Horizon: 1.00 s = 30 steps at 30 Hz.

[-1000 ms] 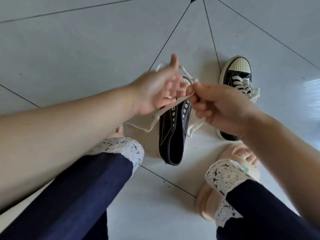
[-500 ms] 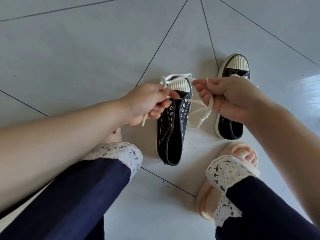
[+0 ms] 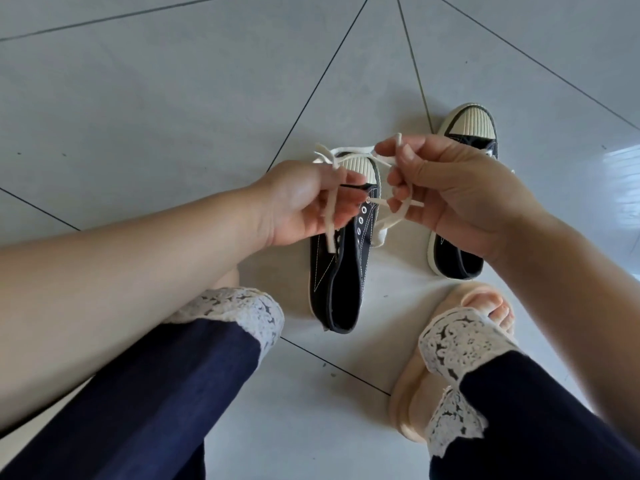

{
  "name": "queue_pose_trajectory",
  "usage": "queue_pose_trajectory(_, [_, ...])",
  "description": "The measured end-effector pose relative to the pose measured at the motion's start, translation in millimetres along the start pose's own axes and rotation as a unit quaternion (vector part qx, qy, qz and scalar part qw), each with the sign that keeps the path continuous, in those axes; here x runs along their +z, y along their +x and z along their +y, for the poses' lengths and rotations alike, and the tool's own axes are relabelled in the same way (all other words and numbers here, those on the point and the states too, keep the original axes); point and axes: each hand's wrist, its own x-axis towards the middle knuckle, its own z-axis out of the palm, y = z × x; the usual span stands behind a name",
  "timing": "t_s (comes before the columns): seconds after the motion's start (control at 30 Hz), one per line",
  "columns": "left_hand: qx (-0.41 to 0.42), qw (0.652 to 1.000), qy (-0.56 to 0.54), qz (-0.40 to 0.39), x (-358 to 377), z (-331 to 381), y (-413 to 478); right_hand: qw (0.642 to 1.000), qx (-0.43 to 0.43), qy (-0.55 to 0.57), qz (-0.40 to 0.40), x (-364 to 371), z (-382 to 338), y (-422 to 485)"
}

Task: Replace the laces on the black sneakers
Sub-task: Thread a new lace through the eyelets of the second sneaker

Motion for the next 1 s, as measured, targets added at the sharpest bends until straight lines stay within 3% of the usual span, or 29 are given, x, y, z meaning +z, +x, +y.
queue_pose_trajectory(0.07, [0.025, 0.994, 0.076, 0.076, -12, -6, 5, 0.999, 0.011, -0.031, 0.029, -7, 4, 2])
queue_pose_trajectory(0.17, [0.053, 0.982, 0.107, 0.147, -25, -14, 14, 0.984, 0.041, -0.146, 0.094, -18, 16, 11])
queue_pose_trajectory(0.27, [0.088, 0.957, 0.21, 0.177, -23, -20, 25, 0.968, 0.081, -0.199, 0.128, -20, 31, 23])
queue_pose_trajectory(0.4, [0.142, 0.883, 0.384, 0.229, -8, -30, 35, 0.947, 0.086, -0.27, 0.15, -15, 48, 37])
queue_pose_trajectory(0.63, [0.189, 0.821, 0.478, 0.249, -4, -33, 36, 0.903, 0.025, -0.391, 0.177, -10, 57, 48])
queue_pose_trajectory(0.73, [0.187, 0.83, 0.468, 0.24, -9, -34, 34, 0.88, 0.007, -0.437, 0.184, -9, 59, 49])
queue_pose_trajectory(0.9, [0.158, 0.907, 0.313, 0.233, -20, -37, 33, 0.842, -0.025, -0.505, 0.188, -3, 63, 51])
queue_pose_trajectory(1.0, [0.13, 0.931, 0.251, 0.231, -22, -37, 34, 0.83, -0.041, -0.525, 0.186, 0, 64, 53])
